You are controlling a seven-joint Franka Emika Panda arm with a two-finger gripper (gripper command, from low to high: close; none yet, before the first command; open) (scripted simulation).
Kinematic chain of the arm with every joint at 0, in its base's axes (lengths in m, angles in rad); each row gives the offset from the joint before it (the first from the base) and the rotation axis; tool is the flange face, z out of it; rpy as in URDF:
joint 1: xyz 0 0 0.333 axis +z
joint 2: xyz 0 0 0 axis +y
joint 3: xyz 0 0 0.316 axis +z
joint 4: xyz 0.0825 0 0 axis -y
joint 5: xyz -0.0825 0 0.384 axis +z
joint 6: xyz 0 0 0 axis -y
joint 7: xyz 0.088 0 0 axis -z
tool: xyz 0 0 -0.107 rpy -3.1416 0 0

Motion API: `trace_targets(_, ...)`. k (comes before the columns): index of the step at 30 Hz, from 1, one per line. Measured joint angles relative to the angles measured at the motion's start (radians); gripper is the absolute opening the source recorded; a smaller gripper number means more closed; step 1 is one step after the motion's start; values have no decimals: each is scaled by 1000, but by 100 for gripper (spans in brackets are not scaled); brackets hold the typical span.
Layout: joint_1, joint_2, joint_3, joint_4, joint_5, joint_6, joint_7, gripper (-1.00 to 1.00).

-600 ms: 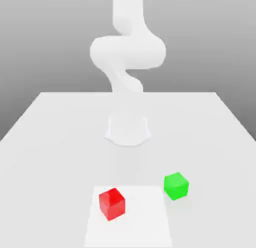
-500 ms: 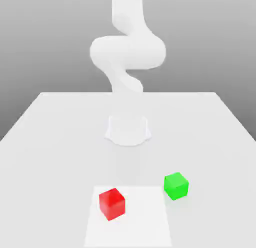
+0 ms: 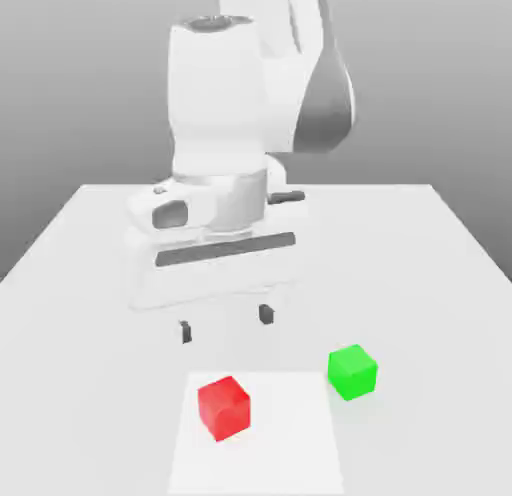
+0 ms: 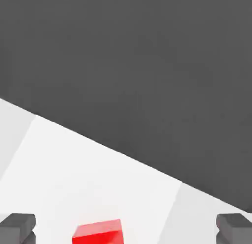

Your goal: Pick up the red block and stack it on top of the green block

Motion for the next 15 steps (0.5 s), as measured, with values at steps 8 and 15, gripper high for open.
trace_targets(8,-68,290,86,-15,117,218,-159,0)
trace_targets(15,-88,324,109,-10,129,246,-167,-100)
